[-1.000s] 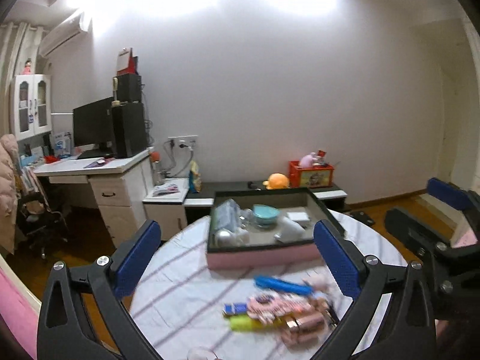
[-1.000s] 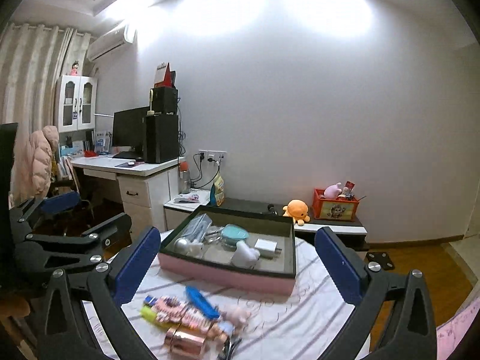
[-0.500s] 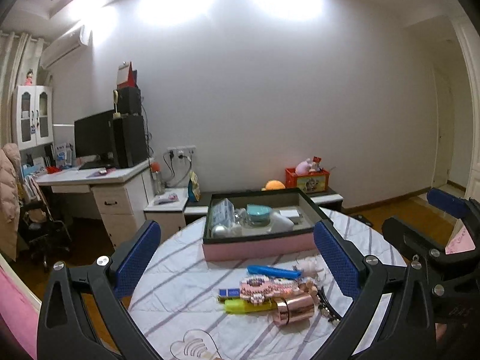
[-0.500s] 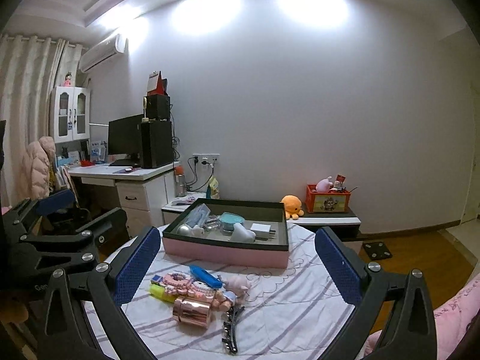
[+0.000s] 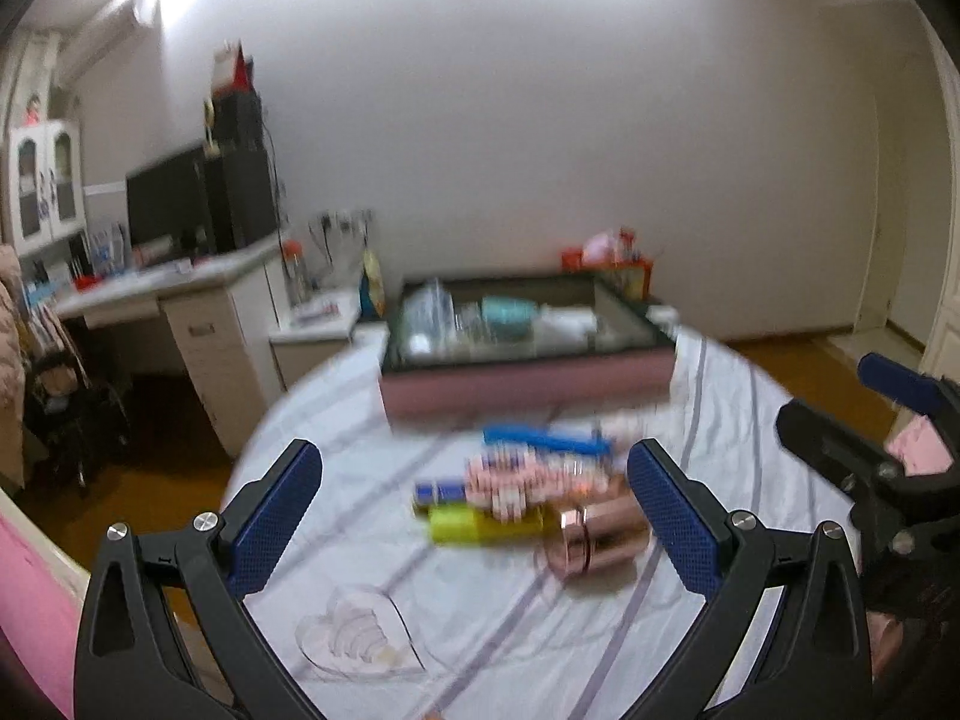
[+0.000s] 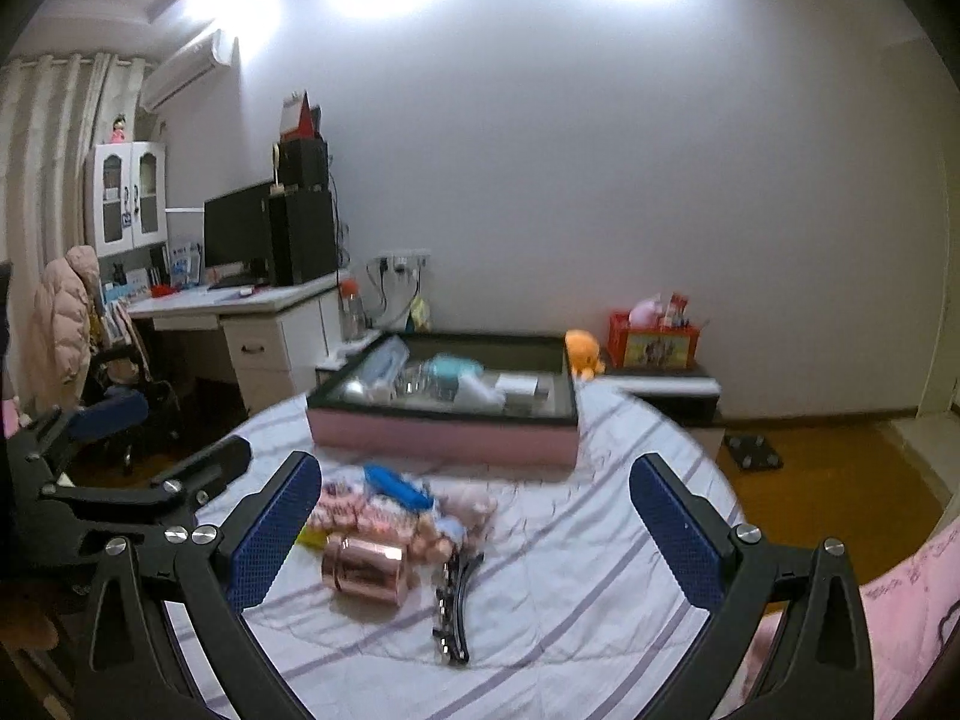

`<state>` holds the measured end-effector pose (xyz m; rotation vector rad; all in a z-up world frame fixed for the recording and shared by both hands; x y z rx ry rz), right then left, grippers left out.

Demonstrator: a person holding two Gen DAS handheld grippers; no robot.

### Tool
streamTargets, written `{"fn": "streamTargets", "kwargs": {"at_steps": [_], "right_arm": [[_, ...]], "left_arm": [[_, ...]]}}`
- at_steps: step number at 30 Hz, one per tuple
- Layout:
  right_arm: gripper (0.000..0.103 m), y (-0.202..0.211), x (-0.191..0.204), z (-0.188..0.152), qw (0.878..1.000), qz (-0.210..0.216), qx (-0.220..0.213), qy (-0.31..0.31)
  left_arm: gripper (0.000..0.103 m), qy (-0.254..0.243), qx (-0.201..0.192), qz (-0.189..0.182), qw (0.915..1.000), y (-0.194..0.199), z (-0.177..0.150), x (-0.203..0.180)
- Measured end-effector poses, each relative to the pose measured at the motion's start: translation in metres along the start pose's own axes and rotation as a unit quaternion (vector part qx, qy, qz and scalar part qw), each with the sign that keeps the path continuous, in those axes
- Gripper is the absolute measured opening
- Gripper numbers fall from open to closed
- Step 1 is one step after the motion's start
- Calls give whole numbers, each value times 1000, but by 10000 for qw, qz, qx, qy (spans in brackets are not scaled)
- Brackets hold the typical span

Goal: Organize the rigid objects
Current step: 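Withdraw both tools from the tray back toward the bed items, then grasp the copper cylinder with the left gripper while the right grasps the black hair clip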

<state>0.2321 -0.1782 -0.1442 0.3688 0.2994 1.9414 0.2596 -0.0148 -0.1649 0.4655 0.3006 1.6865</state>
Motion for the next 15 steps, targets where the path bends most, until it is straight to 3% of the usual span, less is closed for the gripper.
{"fn": "streamTargets", "kwargs": {"at_steps": [4, 10, 15], "right_arm": [[103, -12, -18, -21, 9990, -206, 356, -150], [103, -23, -50, -43, 9954, -313, 691, -577], [103, -33, -66, -51, 9937, -323, 855, -644]], "left_arm": [[103, -36, 573, -148, 9982, -26, -23, -15], [103, 16, 1089, -383, 9933, -51, -39, -42], [103, -120, 1258, -330, 9914, -63, -41, -60]]}}
Point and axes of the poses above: each gripper's, at about its wrist camera, not at the fingertips, and y roughly against the way its jaws point, x to its left, z to its top, the point moved 2 cm from there along -y, roughly the way its jaws point, and after that the axes turned 13 degrees about z, right-handed, at the moved point
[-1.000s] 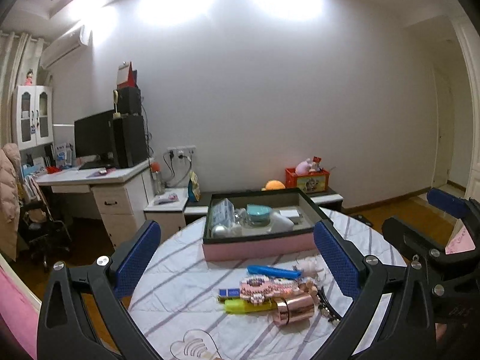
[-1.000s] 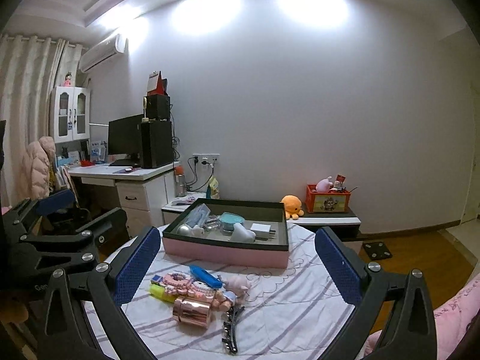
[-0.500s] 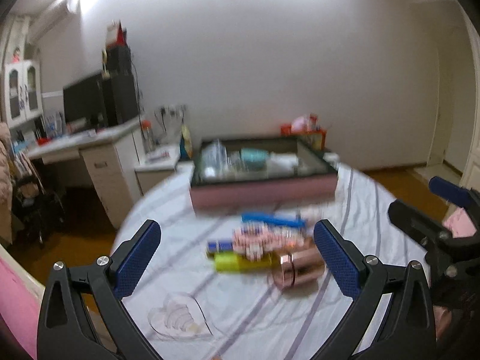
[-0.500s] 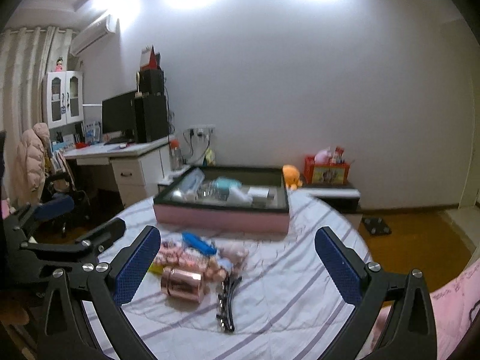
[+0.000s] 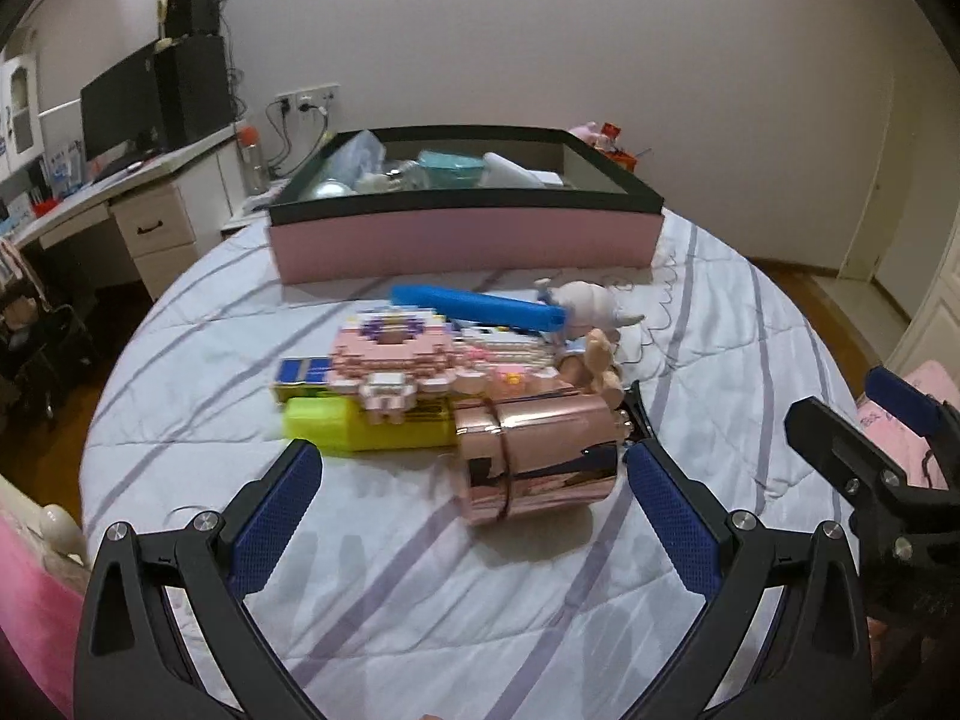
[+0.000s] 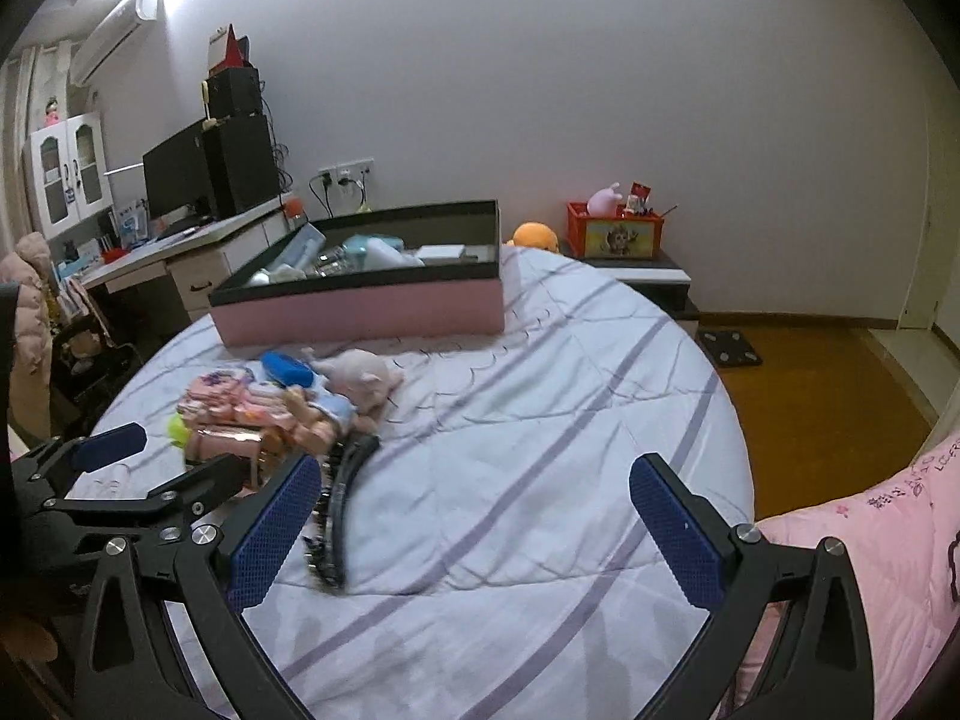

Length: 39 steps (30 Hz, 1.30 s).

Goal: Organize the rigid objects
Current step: 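Grasp the copper cylinder with the left gripper while the right grasps the black hair clip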

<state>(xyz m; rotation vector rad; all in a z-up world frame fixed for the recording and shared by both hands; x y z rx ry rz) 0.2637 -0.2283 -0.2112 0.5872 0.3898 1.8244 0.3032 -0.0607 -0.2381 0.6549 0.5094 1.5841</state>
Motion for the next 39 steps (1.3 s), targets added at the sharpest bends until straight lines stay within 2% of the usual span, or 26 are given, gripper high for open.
{"fn": "streamTargets", "kwargs": {"at_steps": [1, 3, 5, 6, 8, 9, 13, 21, 28, 29, 31, 32, 33, 35, 37, 38, 39], "right_arm": [[103, -2, -2, -1, 10000, 16, 26, -9], [103, -7, -6, -2, 9999, 38, 104, -58], [103, -11, -9, -2, 9998, 70, 162, -101], [103, -14, -10, -2, 9997, 107, 200, -124], [103, -18, -11, -3, 9995, 109, 246, -144], [103, -20, -11, -3, 9995, 127, 269, -144], [103, -27, -5, -2, 9991, 162, 387, -83], [103, -47, 22, -5, 9967, 216, 769, 175], [103, -63, 54, -8, 9920, 348, 1120, 469], [99, -65, 56, -9, 9914, 387, 1156, 471], [85, -72, 58, -10, 9893, 456, 1313, 449], [69, -76, 59, -11, 9883, 432, 1390, 461], [63, -78, 58, -12, 9880, 374, 1419, 474], [61, -79, 57, -10, 9877, 402, 1442, 450], [52, -78, 58, -8, 9872, 456, 1454, 478], [31, -78, 59, -7, 9869, 501, 1455, 487], [20, -78, 60, -7, 9865, 508, 1465, 517]], "left_arm": [[103, -31, 66, 29, 10000, -4, 0, -3], [97, -74, 110, 70, 9999, -9, 0, -5], [82, -150, 255, -81, 9995, -16, 0, -7], [78, -135, 293, -120, 9994, -17, 0, -6], [63, -201, 358, -92, 9991, -20, -1, -7], [61, -250, 325, -40, 9991, -20, -1, -8], [59, -196, 271, -259, 9991, -16, -2, -2], [57, -265, 101, 21, 9996, 6, -7, 30], [57, -125, 245, -72, 9996, 6, -21, 60], [57, -104, 284, -82, 9995, 5, -23, 63], [57, -81, 331, -131, 9993, 3, -25, 66], [57, -67, 325, -157, 9993, 2, -25, 66], [57, -72, 322, -168, 9993, 2, -25, 67], [57, -91, 296, -171, 9994, 2, -24, 66], [57, -82, 304, -211, 9993, 0, -23, 64], [57, -65, 304, -230, 9993, -1, -22, 64], [57, -71, 324, -249, 9991, -2, -22, 63]]}}
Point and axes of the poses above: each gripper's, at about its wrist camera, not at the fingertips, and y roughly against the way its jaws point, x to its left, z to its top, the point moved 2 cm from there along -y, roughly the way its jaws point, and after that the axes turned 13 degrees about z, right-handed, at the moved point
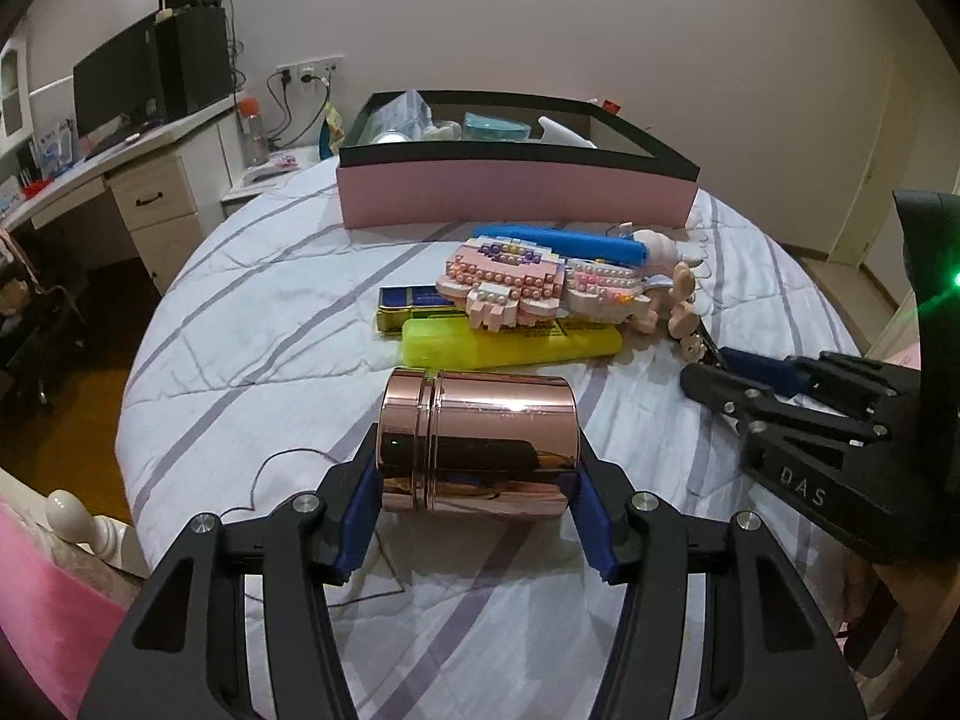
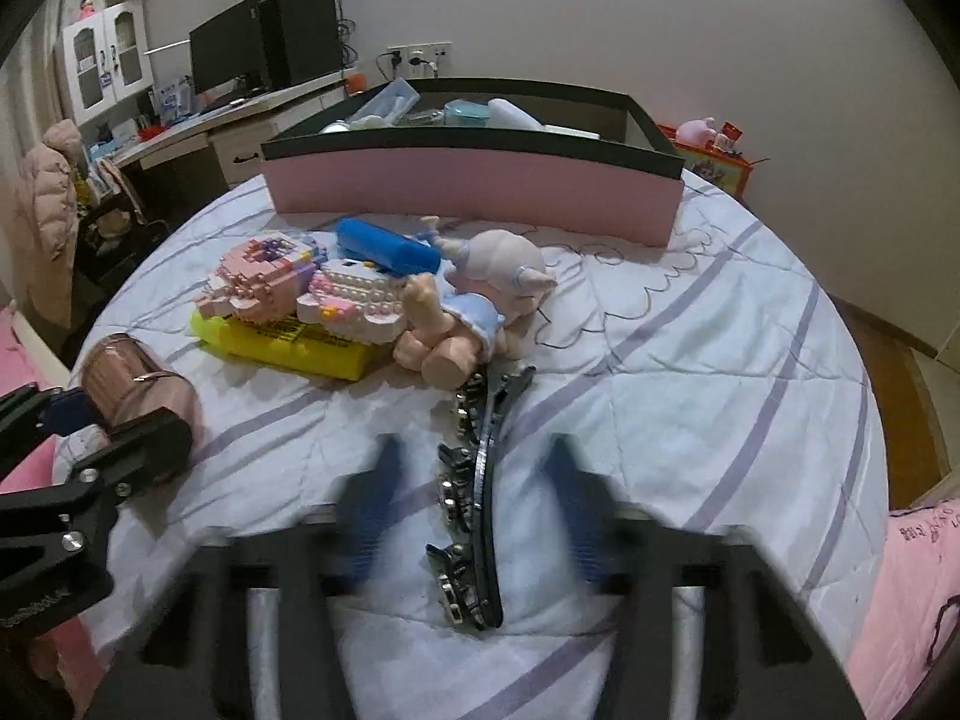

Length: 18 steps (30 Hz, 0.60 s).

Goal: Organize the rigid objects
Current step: 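Grasp the copper cylinder with the left gripper while the right grasps the black hair clip, then carry the copper cylinder and hair clip into the pink tray box and release both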

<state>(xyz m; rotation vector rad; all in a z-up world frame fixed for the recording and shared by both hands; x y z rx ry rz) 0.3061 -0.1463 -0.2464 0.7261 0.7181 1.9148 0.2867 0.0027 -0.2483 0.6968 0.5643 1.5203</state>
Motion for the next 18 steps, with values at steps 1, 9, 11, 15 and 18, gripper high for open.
{"fn": "streamTargets", "kwargs": {"at_steps": [1, 9, 11, 15, 18], "right_arm": [[20, 0, 0, 0, 10000, 9, 4, 23], [20, 15, -2, -7, 9994, 218, -259, -67], [20, 24, -1, -7, 9989, 268, -369, -97], [20, 45, -1, -4, 9973, 275, -672, -109], [20, 59, 2, -2, 9957, 298, -875, -85]], "left_arm": [[57, -17, -12, -14, 10000, -1, 0, -1], [57, -52, -99, -49, 9999, 6, 6, -9], [57, -59, -142, -36, 9999, 10, 8, -11], [57, -50, -255, -49, 9997, 19, 11, -13], [57, -66, -383, -62, 9992, 30, 16, -16]]}}
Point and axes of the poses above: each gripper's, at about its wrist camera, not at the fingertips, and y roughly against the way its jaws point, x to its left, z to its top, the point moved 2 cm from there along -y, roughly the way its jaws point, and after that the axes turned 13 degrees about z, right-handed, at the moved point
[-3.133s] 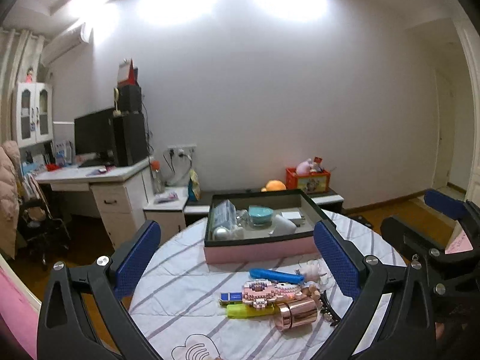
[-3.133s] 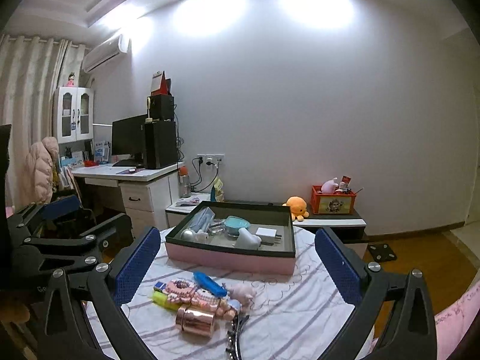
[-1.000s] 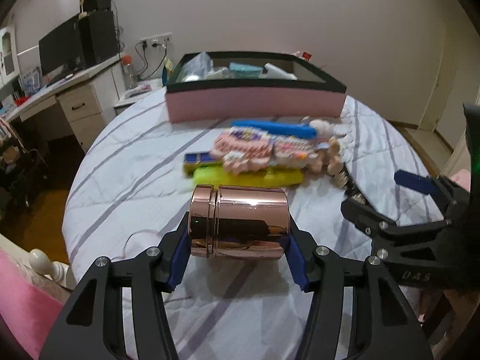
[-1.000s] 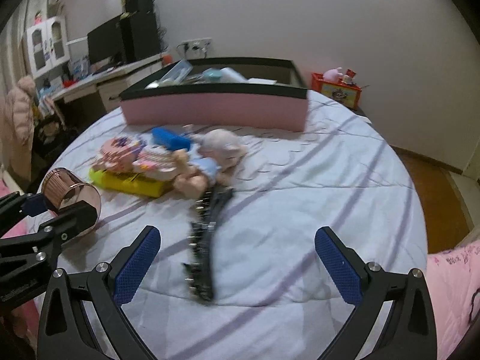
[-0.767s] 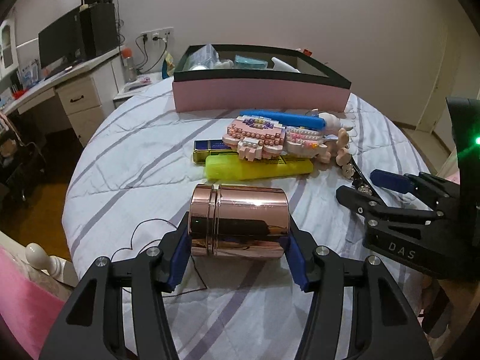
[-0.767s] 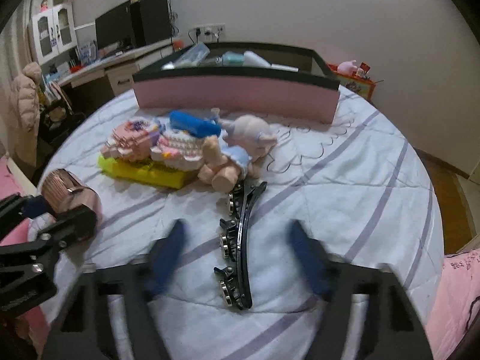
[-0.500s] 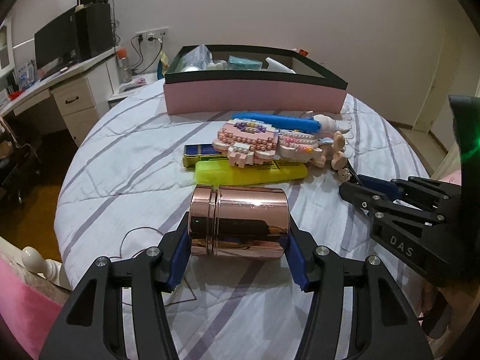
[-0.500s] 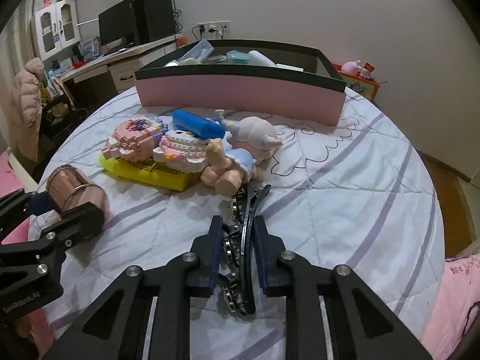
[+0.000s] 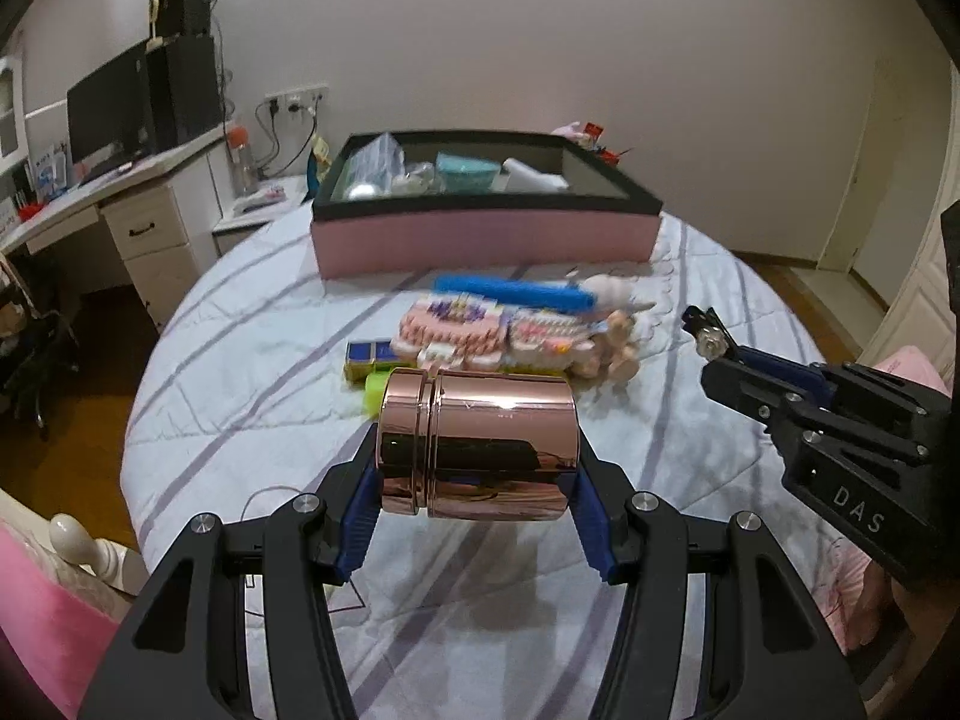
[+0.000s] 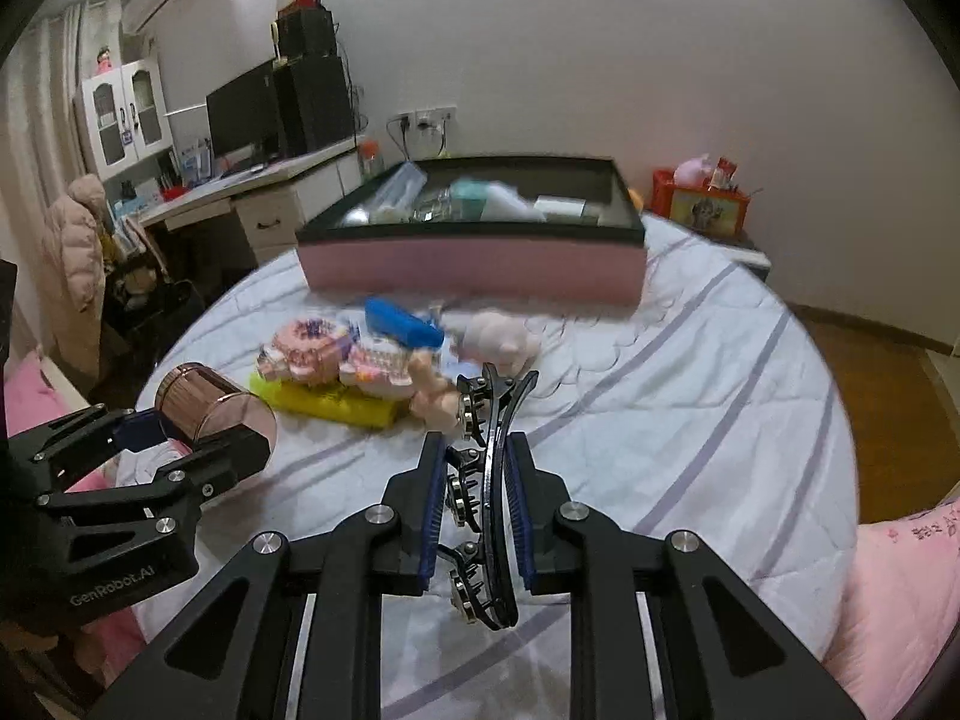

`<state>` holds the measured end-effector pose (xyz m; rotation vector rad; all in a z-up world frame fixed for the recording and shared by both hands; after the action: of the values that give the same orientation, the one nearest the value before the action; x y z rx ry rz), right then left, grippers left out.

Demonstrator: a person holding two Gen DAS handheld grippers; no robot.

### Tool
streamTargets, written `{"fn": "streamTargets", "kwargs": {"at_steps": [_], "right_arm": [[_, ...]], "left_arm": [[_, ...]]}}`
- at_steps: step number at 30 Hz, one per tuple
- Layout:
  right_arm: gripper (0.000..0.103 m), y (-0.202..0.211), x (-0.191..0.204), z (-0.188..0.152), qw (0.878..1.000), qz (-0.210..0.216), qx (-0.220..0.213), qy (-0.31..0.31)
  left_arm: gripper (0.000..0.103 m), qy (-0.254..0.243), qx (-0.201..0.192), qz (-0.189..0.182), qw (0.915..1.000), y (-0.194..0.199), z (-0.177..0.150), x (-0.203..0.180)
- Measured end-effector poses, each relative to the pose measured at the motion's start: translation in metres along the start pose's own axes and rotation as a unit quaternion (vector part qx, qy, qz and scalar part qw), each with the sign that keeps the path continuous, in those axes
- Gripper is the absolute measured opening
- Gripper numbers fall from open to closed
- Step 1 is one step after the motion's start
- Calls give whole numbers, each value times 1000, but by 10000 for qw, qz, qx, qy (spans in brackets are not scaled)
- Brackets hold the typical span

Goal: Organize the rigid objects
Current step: 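Carry the copper cylinder and hair clip into the pink tray box and release both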

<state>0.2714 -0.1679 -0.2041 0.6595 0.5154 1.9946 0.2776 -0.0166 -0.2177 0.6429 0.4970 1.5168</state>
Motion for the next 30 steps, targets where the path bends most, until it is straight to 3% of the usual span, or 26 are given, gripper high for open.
{"fn": "streamTargets", "kwargs": {"at_steps": [9, 19, 30], "right_arm": [[20, 33, 30, 24, 9979, 232, -507, 325], [20, 65, 53, 51, 9904, 116, -1169, 726], [20, 78, 62, 73, 9845, 55, -1519, 873]], "left_arm": [[57, 71, -666, 186, 9976, 43, 30, 0], [56, 216, -1335, 247, 9905, 84, 61, 4], [56, 222, -1911, 431, 9804, 99, 86, 6]]}}
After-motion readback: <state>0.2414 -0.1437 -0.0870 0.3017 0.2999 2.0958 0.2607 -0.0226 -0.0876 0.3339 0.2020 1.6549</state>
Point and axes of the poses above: each gripper's, at about its wrist camera, not at the fingertips, and y roughly against the way its jaws point, x to its left, z to its top, the point moved 2 cm from there along -y, roughly the way its jaws point, and after that the axes turned 13 degrees about z, right-handed, at the moved point
